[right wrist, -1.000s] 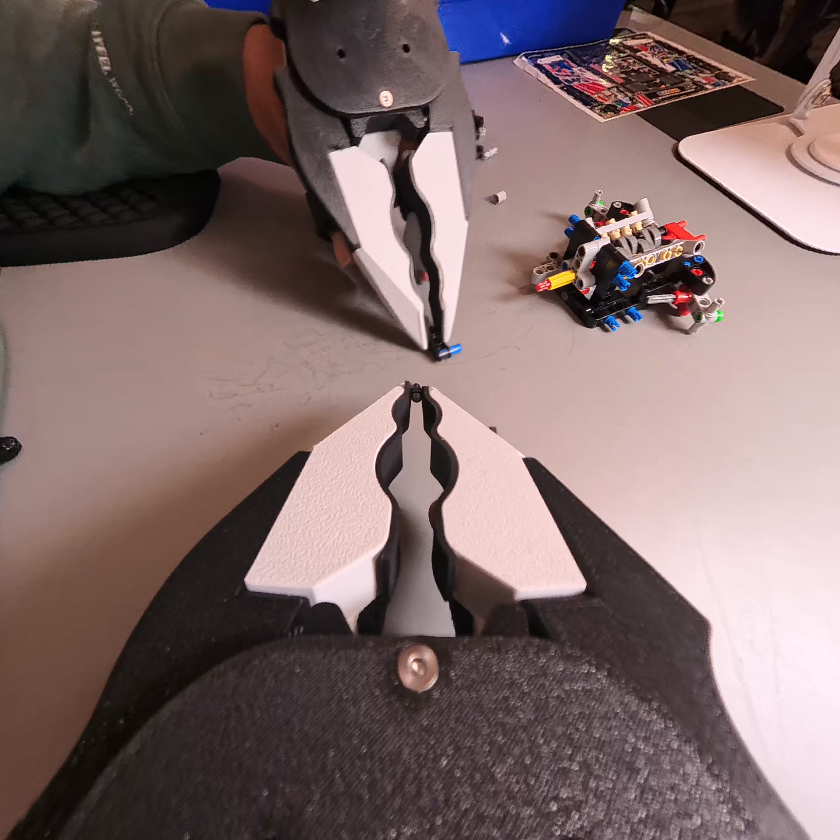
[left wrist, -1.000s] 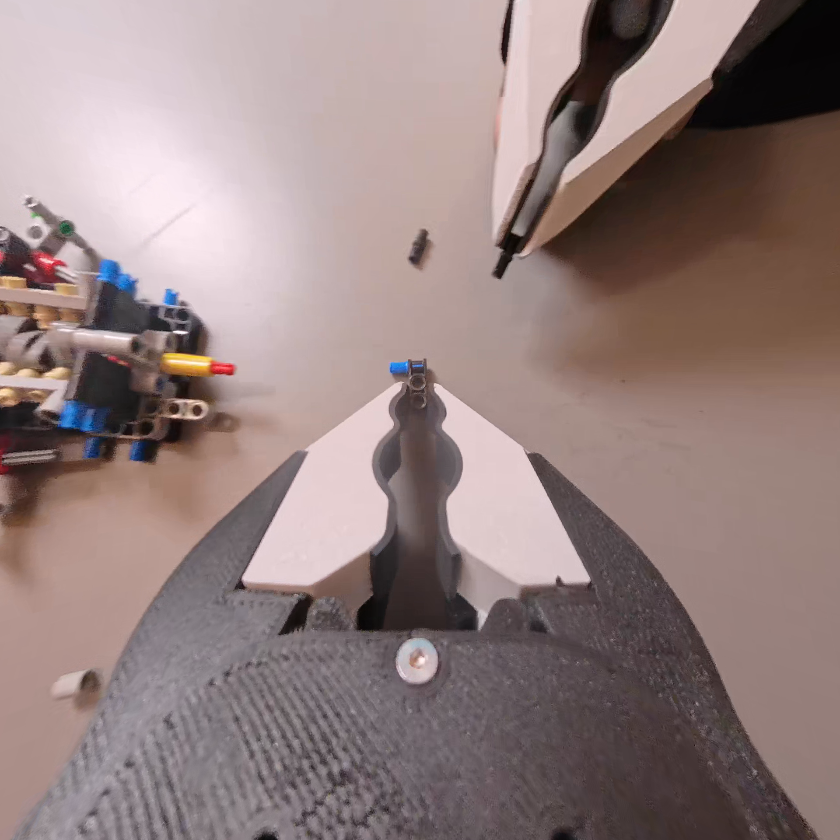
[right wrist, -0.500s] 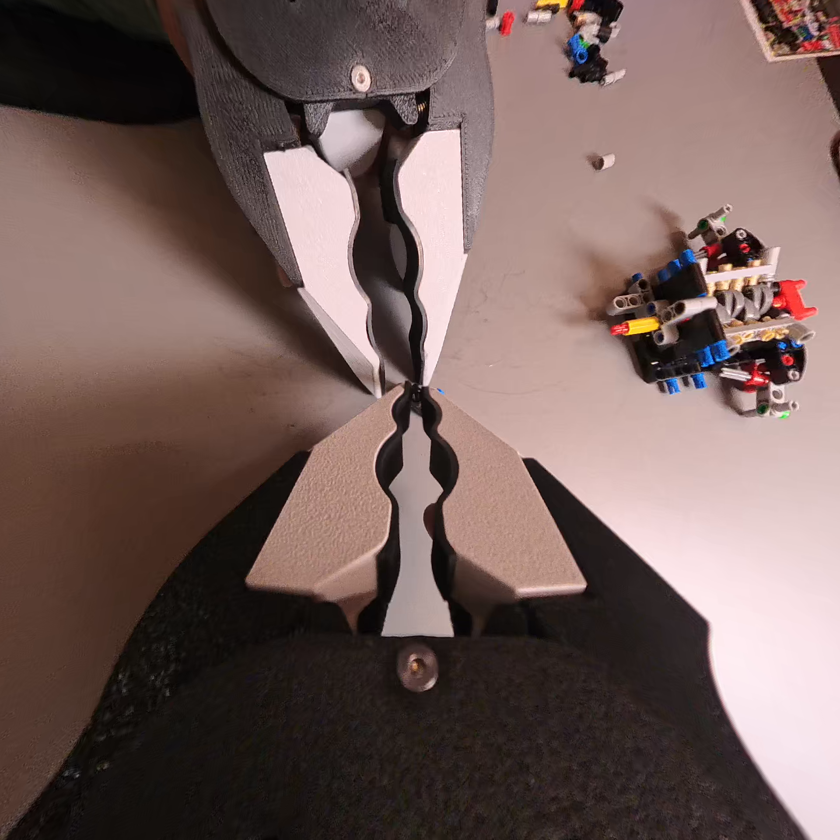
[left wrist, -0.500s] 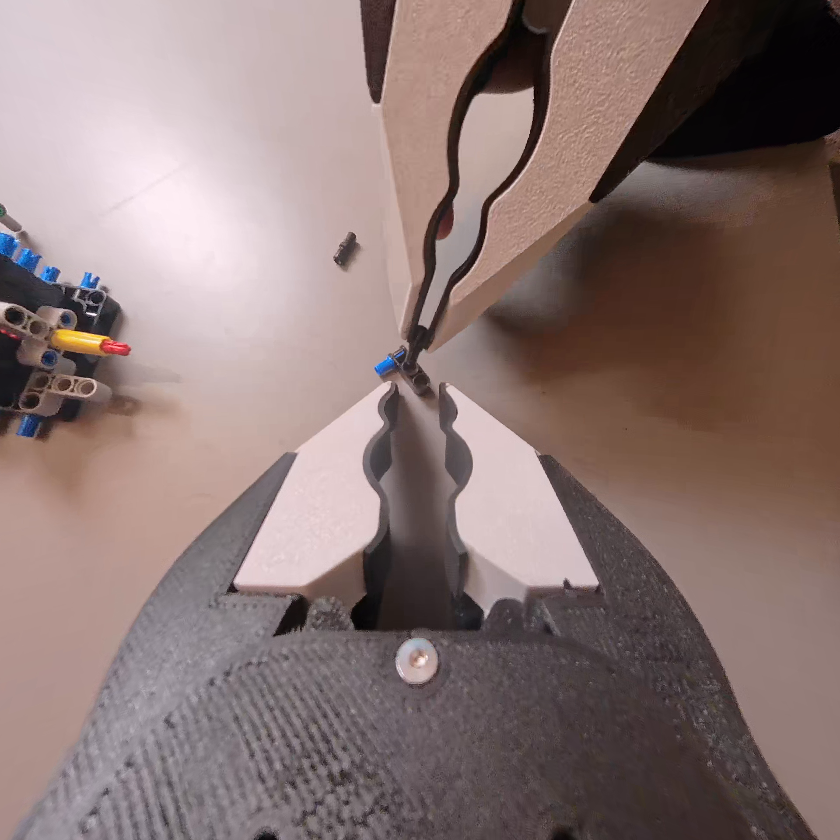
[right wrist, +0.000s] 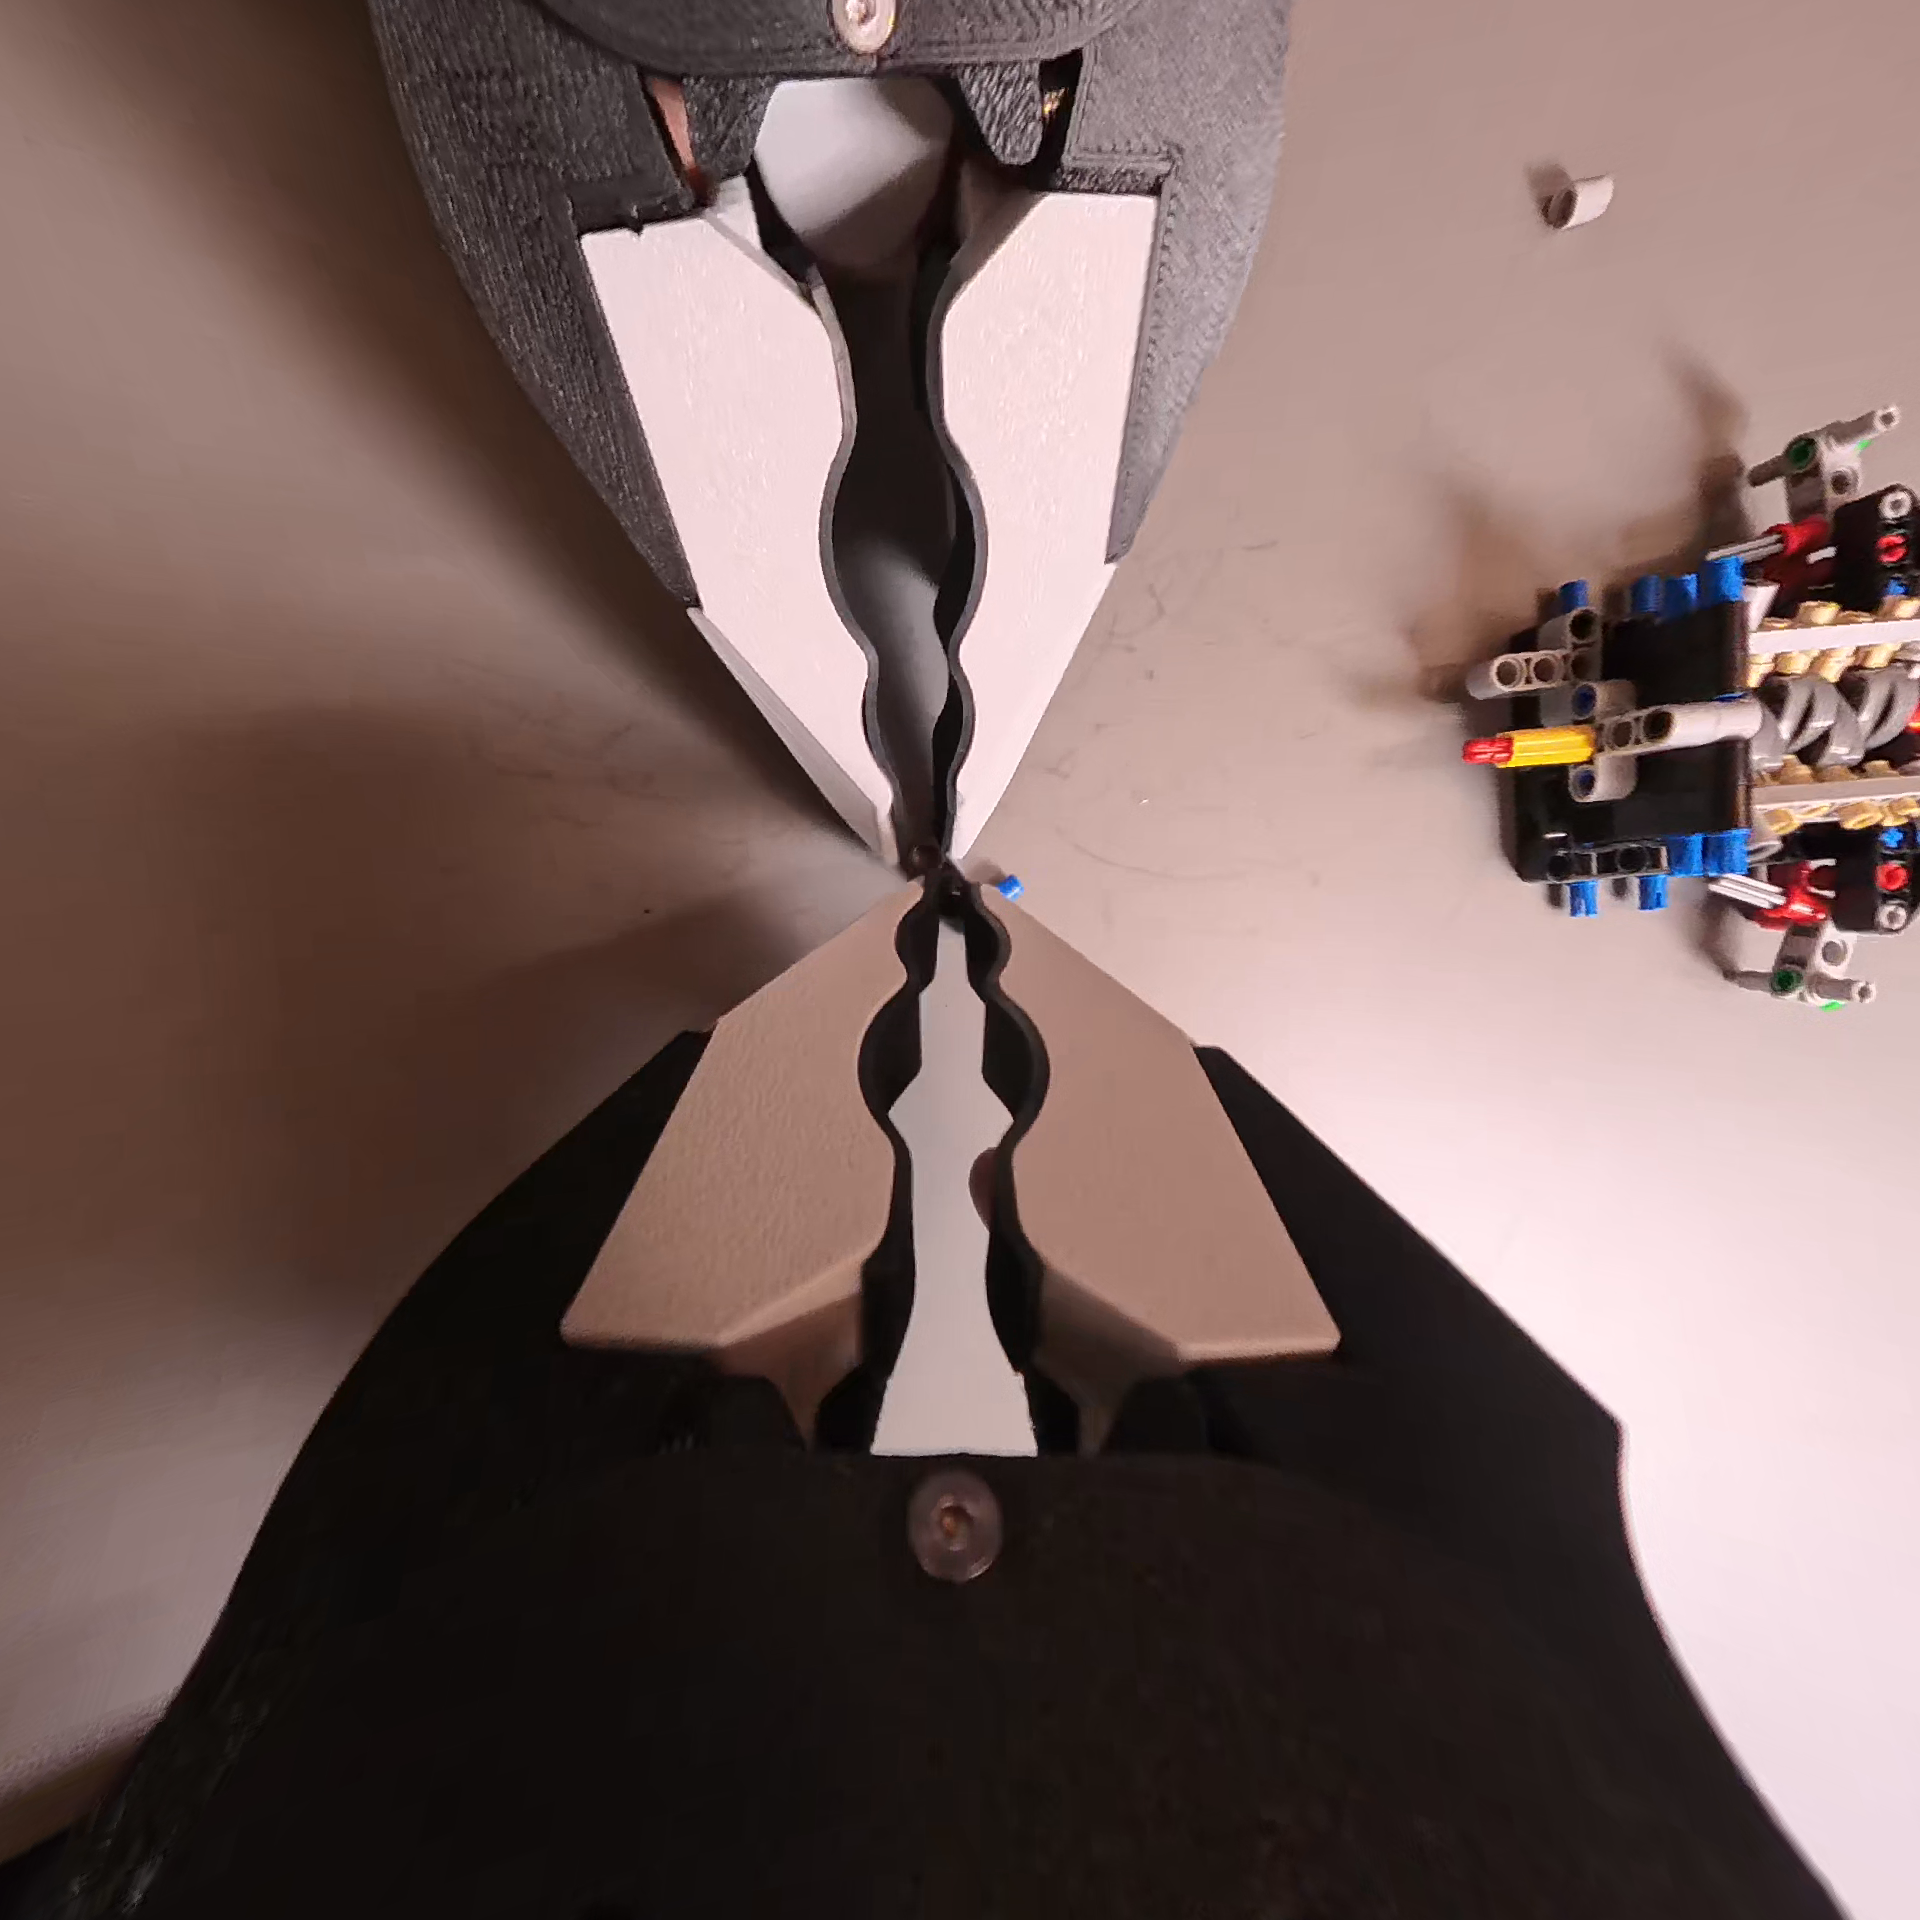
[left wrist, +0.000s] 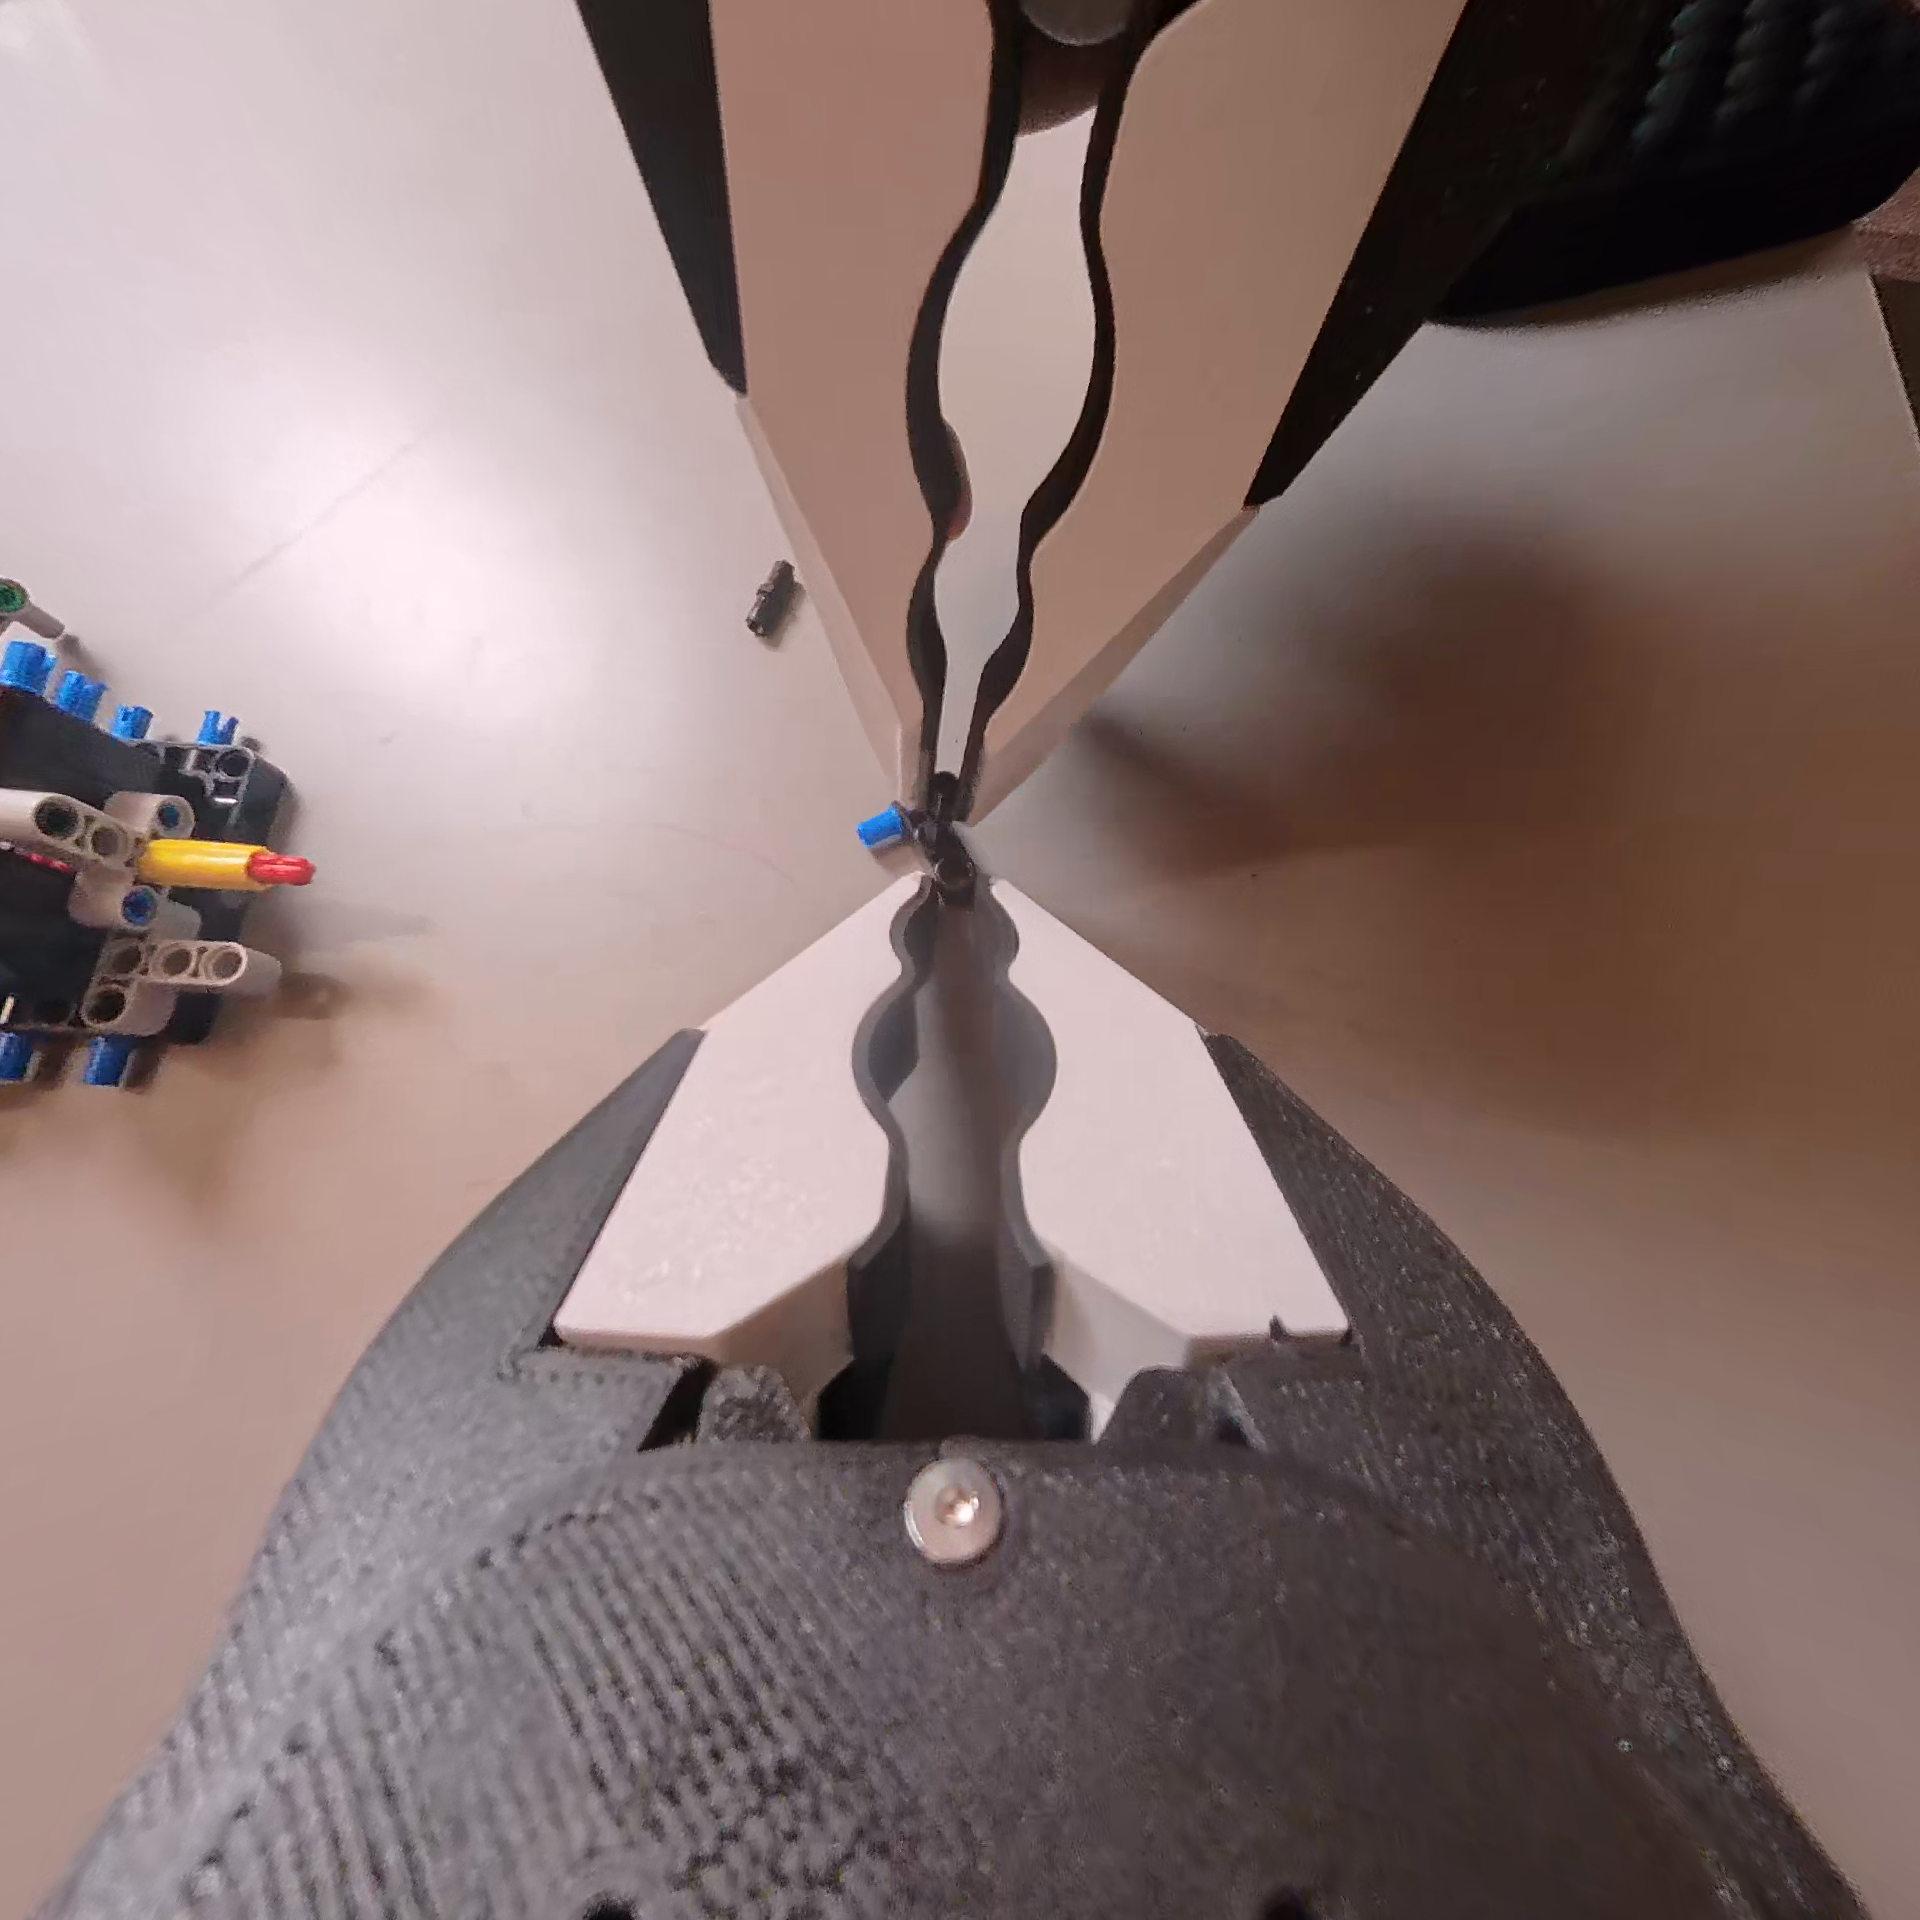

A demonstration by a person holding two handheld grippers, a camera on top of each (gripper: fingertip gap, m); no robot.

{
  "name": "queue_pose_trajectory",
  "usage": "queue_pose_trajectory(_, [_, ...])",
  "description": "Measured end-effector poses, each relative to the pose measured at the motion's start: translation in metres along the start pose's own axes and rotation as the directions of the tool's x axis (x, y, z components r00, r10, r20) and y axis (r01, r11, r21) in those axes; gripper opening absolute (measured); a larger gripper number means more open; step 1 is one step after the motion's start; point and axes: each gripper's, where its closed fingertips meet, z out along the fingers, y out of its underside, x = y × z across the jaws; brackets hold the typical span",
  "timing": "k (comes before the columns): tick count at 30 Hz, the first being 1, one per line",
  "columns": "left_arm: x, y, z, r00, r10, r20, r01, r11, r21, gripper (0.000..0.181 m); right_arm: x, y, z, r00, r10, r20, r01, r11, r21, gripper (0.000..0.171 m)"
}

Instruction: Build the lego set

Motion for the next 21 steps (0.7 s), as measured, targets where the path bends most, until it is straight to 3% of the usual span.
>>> queue_pose_trajectory(12, [-0.0014, 0.0001, -0.0005, 1.000, -0.007, 0.001, 0.007, 1.000, 0.015, 0.012, 0.0009, 0.0004, 0.0021, 0.999, -0.027, 0.037, 0.031, 0.993, -0.111, 0.002])
queue_pose_trajectory(21, [-0.0033, -0.0004, 0.0002, 1.000, -0.017, 0.015, 0.017, 1.000, 0.016, 0.007, 0.0011, -0.0023, 0.0037, 0.997, -0.056, 0.056, 0.063, 0.989, -0.134, 0.002])
